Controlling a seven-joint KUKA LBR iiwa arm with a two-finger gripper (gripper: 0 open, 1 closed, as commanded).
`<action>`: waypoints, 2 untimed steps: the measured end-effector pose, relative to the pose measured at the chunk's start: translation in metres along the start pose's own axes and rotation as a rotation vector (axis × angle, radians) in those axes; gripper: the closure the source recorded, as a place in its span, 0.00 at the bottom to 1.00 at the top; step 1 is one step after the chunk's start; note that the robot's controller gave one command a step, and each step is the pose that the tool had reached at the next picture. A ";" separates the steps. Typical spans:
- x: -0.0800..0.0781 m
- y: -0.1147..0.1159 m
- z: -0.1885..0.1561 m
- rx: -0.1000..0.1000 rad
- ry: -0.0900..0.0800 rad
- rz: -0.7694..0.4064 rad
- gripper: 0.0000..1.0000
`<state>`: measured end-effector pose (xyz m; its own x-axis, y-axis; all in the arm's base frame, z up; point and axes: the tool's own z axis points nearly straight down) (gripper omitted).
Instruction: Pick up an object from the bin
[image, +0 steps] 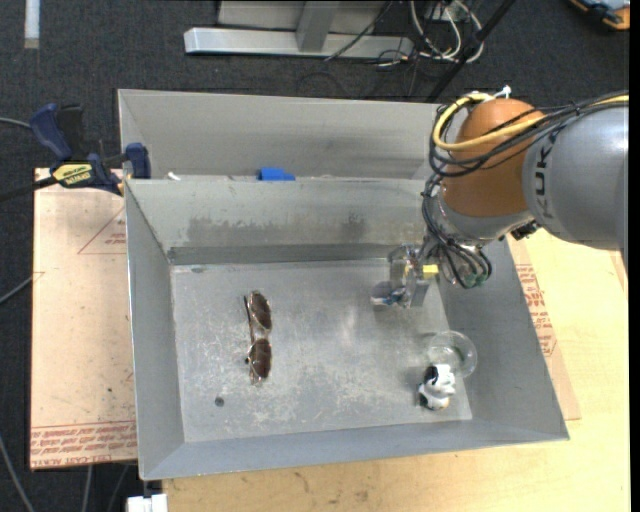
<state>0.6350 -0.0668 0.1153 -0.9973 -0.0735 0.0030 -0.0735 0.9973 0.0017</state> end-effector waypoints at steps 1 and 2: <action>-0.001 -0.010 -0.045 0.002 -0.009 0.002 1.00; 0.012 0.010 -0.073 0.001 -0.002 0.006 1.00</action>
Offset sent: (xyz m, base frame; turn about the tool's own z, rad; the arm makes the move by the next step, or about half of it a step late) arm -0.0183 0.0173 0.0906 0.0092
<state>0.6226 -0.0582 0.1879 -0.9977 -0.0678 0.0011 -0.0678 0.9977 0.0011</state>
